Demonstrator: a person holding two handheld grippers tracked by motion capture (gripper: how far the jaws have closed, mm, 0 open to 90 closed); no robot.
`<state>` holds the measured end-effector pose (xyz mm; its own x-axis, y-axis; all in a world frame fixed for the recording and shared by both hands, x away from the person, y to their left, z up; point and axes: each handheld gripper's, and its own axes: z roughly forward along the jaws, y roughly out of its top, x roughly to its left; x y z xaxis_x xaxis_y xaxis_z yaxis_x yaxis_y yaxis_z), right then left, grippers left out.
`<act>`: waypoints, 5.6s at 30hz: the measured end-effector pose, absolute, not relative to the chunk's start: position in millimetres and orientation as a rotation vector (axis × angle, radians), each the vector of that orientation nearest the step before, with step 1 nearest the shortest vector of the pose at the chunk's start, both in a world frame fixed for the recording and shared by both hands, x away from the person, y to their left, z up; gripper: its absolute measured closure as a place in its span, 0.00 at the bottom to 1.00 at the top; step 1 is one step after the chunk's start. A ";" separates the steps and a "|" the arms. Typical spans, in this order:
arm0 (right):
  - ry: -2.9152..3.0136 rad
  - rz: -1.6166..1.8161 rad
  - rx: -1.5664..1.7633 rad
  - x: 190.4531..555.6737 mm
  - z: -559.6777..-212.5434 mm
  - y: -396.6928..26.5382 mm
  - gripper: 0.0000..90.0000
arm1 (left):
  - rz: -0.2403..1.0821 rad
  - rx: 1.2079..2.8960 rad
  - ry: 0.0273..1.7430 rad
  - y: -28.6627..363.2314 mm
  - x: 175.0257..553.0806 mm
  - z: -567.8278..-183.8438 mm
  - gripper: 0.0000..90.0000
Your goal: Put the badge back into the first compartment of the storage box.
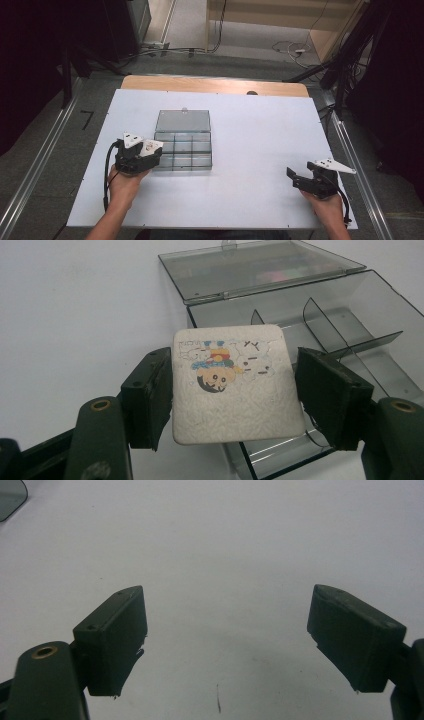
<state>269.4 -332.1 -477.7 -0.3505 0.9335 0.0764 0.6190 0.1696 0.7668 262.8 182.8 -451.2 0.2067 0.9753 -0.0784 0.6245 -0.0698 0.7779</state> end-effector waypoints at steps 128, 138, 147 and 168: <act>2.045 1.023 1.468 269.8 -478.4 -332.0 0.17 | 0.651 1.774 1.531 173.6 295.6 -453.7 0.27; 2.046 1.022 1.465 269.9 -478.5 -331.5 0.17 | 0.652 1.762 1.534 180.2 291.0 -453.3 0.27; 2.047 1.020 1.465 270.0 -478.6 -330.8 0.17 | 0.649 1.747 1.535 183.1 287.3 -454.0 0.27; 2.050 1.019 1.462 270.2 -478.9 -330.1 0.17 | 0.642 1.732 1.539 191.2 279.7 -456.9 0.26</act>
<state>270.2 -330.1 -478.9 -0.3570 0.9311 0.0745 0.6216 0.1773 0.7630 279.7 191.2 -456.9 0.1630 0.9820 -0.0955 0.6229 -0.0274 0.7818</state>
